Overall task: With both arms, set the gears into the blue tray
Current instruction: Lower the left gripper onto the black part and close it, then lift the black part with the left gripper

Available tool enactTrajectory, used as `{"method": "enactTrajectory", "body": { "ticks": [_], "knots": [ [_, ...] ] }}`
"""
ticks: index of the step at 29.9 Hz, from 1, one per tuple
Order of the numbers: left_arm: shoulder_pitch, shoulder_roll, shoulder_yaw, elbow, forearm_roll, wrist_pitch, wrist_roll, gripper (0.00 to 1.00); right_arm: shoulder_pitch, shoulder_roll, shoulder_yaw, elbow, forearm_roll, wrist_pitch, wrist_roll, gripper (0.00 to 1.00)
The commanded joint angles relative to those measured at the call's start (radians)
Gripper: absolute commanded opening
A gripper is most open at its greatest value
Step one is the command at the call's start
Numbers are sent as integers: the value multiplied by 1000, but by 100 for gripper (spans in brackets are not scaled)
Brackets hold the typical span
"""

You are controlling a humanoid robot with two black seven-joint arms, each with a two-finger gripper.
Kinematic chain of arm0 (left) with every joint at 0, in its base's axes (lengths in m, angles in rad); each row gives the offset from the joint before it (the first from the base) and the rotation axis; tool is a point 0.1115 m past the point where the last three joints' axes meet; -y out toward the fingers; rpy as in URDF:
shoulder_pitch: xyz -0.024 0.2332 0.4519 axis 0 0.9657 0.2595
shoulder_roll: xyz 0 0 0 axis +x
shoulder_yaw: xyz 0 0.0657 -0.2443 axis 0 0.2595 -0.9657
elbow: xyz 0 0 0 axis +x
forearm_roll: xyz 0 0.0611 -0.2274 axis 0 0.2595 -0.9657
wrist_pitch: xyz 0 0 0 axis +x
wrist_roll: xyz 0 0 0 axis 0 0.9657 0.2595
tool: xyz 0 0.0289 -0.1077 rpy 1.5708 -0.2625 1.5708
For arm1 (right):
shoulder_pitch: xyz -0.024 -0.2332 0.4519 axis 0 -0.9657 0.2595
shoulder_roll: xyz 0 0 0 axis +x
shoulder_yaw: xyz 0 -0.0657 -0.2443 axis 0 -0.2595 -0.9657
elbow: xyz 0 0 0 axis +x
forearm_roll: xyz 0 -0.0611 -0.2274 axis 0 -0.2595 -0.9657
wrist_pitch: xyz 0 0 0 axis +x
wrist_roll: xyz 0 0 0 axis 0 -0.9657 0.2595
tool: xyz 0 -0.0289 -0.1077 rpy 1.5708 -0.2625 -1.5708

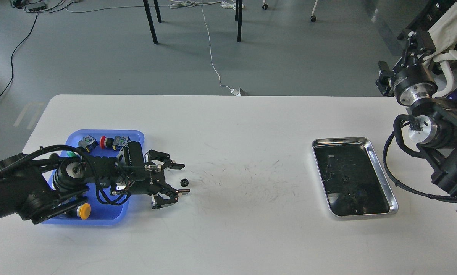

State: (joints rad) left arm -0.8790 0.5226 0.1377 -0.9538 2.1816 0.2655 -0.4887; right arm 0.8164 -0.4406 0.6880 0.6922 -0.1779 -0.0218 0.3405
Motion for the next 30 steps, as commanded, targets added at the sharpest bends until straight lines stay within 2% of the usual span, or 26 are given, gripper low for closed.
{"method": "enactTrajectory", "body": {
  "ticks": [1, 4, 8, 10, 30],
  "knots": [
    [3, 2, 0, 0, 0, 6, 0, 70, 0, 0, -1, -2, 0, 0, 0, 99],
    [6, -3, 0, 0, 0, 21, 0, 68, 0, 2, -1, -2, -2, 0, 0, 99],
    [17, -3, 0, 0, 0, 24, 0, 61, 0, 6, -1, -3, -2, 0, 2, 99],
    [20, -3, 2, 1, 0, 24, 0, 53, 0, 8, -1, -3, -2, 0, 2, 99],
    [51, -9, 5, 29, 0, 23, 0, 51, -22, 8, 1, -8, 0, 0, 2, 99]
  ]
}}
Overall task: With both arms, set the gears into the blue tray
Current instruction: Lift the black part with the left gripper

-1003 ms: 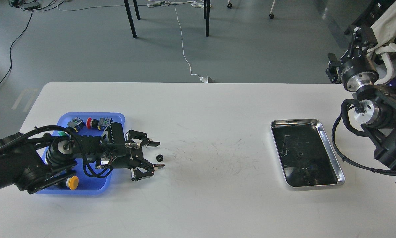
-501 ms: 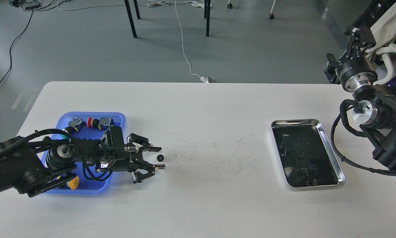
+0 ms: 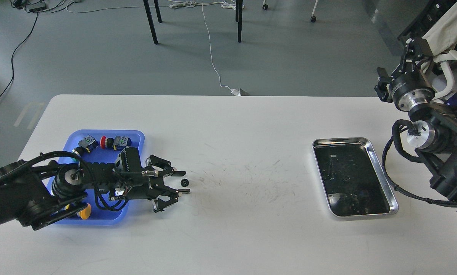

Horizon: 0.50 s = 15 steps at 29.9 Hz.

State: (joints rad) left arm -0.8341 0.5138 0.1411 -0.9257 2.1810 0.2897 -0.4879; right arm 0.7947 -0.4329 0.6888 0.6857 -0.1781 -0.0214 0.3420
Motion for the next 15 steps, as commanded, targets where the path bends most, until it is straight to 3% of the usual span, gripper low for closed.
{"method": "enactTrajectory", "body": {
  "ticks": [1, 15],
  "knots": [
    [6, 0, 2, 1, 1, -1, -1, 50, 0, 0, 0, -2, -1, 0, 0, 99],
    [6, -5, 5, 11, 1, -1, -1, 33, -2, 3, -2, -2, -1, 0, 0, 99]
  ]
}}
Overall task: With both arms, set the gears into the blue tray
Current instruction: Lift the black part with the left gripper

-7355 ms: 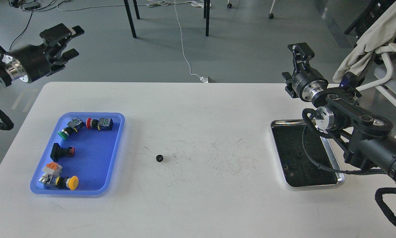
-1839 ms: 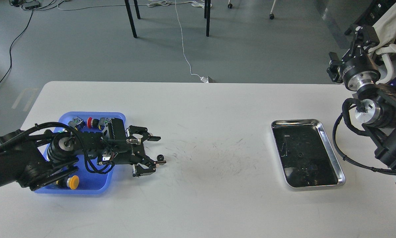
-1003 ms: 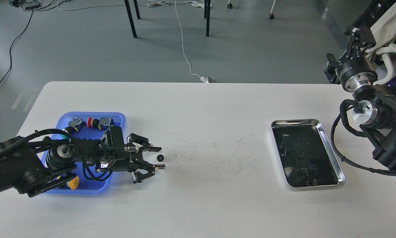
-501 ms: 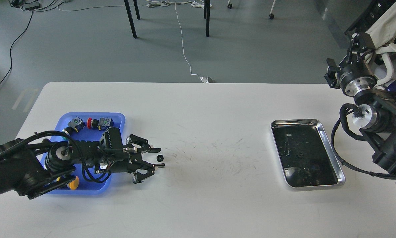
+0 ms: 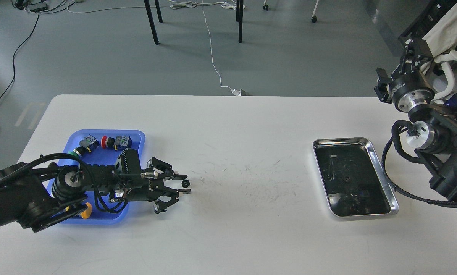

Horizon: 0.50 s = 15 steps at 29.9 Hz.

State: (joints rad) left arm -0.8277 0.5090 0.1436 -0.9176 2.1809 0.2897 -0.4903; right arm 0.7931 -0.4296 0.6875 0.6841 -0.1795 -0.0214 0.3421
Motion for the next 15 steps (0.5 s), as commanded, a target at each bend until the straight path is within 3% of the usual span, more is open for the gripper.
{"method": "enactTrajectory", "body": {
  "ticks": [1, 6, 11, 15],
  "knots": [
    [-1, 0, 2, 5, 1, -1, 2, 33, 0, 0, 0, 0, 0, 0, 2, 99],
    [-1, 0, 4, 8, 1, -3, 2, 30, 0, 0, 0, 0, 0, 0, 2, 99],
    [-2, 0, 22, 8, 1, -3, 2, 18, 0, 0, -2, 0, 0, 0, 0, 99],
    [-8, 0, 45, 8, 1, -3, 2, 17, 0, -1, -2, 2, 0, 0, 2, 99]
  ]
}}
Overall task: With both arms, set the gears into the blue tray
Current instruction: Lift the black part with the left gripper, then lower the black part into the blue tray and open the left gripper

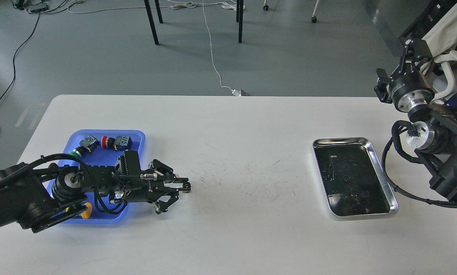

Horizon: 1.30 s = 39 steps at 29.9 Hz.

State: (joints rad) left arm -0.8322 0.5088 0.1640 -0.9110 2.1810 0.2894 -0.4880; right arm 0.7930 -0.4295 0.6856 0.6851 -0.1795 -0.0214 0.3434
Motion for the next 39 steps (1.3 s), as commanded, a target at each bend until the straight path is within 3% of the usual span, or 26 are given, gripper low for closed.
{"method": "enactTrajectory", "body": {
  "ticks": [1, 5, 23, 39],
  "knots": [
    [-2, 2, 25, 1, 1, -3, -1, 16, 0, -2, 0, 1, 0, 0, 0, 99],
    [-10, 0, 25, -2, 1, -3, -1, 9, 0, -2, 0, 1, 0, 0, 0, 99],
    [-140, 22, 23, -28, 1, -53, -1, 7, -8, -2, -1, -1, -1, 1, -1, 99],
    [-246, 155, 31, -43, -41, -89, -1, 8, -6, -1, -18, 1, -1, 5, 0, 99]
  ]
}}
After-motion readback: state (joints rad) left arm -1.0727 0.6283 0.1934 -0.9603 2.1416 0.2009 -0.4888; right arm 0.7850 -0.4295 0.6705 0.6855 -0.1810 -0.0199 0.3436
